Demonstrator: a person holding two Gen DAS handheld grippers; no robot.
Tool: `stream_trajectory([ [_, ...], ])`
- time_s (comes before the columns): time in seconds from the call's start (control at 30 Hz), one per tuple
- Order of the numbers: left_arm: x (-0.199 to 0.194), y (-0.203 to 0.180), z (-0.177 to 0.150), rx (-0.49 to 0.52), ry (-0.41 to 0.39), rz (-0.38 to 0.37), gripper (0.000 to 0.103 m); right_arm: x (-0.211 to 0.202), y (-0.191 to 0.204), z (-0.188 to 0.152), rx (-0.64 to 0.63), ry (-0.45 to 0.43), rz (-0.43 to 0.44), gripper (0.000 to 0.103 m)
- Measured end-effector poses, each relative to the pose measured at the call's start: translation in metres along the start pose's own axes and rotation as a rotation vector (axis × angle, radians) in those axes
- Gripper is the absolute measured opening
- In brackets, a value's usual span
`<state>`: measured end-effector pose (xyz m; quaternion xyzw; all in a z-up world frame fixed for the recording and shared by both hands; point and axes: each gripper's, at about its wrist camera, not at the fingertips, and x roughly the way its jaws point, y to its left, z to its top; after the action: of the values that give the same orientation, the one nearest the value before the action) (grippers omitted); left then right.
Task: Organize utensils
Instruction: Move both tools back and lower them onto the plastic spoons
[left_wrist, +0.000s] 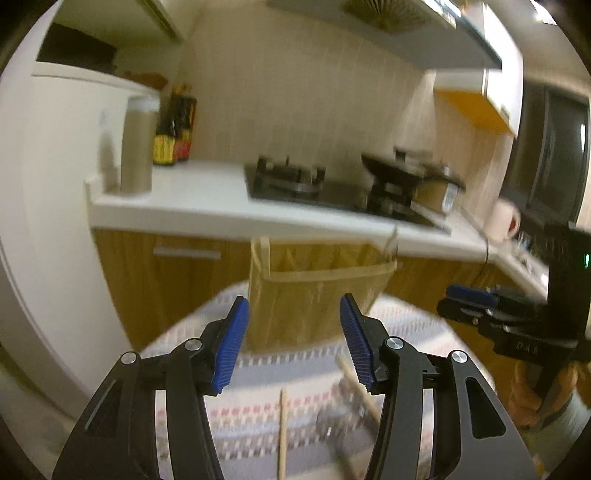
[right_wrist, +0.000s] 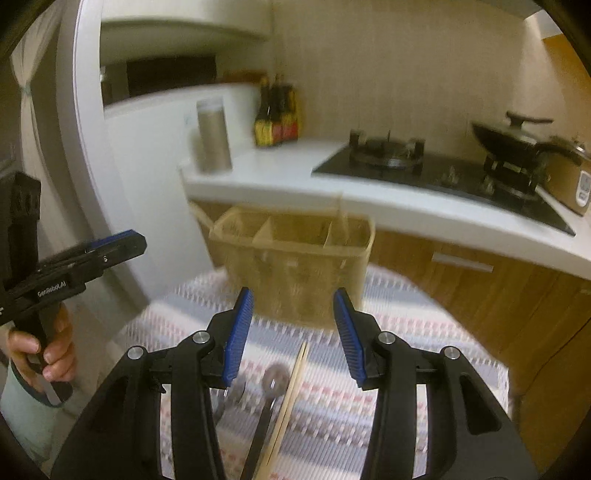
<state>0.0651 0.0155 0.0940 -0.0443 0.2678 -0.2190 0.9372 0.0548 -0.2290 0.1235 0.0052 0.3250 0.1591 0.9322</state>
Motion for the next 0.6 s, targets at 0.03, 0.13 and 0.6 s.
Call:
stream_trajectory([
  [0.03, 0.002, -0.002, -0.005, 0.014, 0.027, 0.007, 0.049, 0.006, 0.003, -0.003, -0.004, 0.039, -0.005, 0.042],
  [0.13, 0.009, -0.012, -0.021, 0.061, 0.12, 0.037, 0.049, 0.028, 0.01, -0.013, -0.031, 0.183, -0.034, 0.042],
  [0.6, 0.077, -0.031, -0.102, 0.112, 0.561, -0.022, 0.048, 0.113, -0.003, -0.06, 0.154, 0.621, 0.121, 0.035],
])
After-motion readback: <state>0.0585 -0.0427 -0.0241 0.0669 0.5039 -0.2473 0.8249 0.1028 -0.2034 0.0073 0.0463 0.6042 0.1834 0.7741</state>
